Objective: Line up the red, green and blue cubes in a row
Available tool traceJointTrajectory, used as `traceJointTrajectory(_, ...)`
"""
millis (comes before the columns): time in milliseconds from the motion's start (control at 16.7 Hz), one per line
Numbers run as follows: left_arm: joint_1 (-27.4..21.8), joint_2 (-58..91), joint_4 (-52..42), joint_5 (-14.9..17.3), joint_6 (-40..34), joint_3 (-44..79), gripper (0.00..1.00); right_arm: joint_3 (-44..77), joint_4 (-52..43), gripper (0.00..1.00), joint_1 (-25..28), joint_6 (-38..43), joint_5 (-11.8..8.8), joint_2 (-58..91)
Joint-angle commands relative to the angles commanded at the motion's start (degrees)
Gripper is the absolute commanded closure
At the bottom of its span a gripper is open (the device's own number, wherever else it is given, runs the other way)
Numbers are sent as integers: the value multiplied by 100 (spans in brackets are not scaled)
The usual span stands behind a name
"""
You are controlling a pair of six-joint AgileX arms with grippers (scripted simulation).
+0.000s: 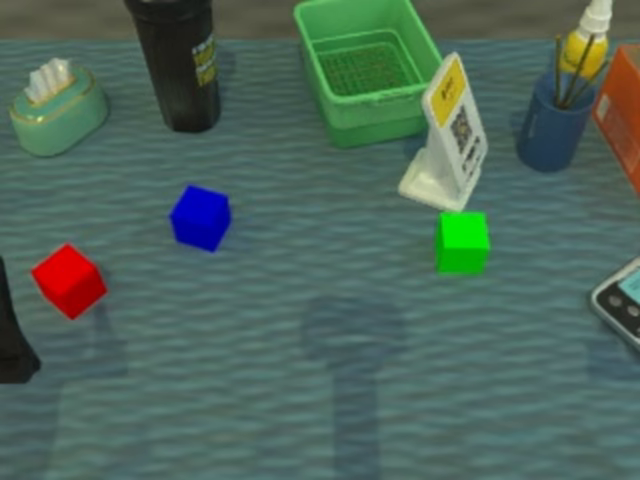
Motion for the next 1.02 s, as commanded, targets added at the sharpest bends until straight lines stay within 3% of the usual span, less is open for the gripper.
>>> traceJointTrajectory(240,-5,175,-124,-2,75,169,0,0,0,0,0,0,0,0)
traceJointTrajectory(480,-48,1254,-812,3,498,1112,0,0,0,0,0,0,0,0)
traceJointTrajectory(1020,-208,6217,-3486,17,2072,4568,0,0,0,0,0,0,0,0)
